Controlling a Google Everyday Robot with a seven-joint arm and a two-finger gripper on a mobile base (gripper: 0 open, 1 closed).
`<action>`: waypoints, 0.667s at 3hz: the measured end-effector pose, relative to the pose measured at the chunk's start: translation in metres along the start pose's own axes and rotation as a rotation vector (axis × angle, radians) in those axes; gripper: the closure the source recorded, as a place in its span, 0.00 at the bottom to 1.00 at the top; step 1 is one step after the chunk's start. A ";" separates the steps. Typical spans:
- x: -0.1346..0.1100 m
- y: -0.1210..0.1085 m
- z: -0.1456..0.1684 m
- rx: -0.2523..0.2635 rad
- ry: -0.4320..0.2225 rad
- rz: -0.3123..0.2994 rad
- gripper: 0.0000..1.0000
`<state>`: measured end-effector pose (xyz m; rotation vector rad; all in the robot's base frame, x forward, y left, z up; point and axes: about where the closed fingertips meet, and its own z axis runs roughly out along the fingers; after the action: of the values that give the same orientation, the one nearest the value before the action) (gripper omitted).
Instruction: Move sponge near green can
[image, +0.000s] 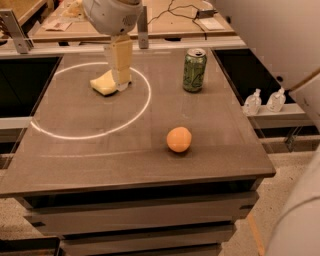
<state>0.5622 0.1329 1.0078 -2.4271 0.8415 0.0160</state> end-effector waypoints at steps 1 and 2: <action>0.016 -0.014 0.015 0.033 0.069 0.046 0.00; 0.043 -0.044 0.053 -0.045 0.188 0.083 0.00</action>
Offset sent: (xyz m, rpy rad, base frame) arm 0.1067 0.0244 -0.0525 -0.3667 0.0137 -0.2445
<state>0.6307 0.1637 0.9774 -2.4621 1.0347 -0.1660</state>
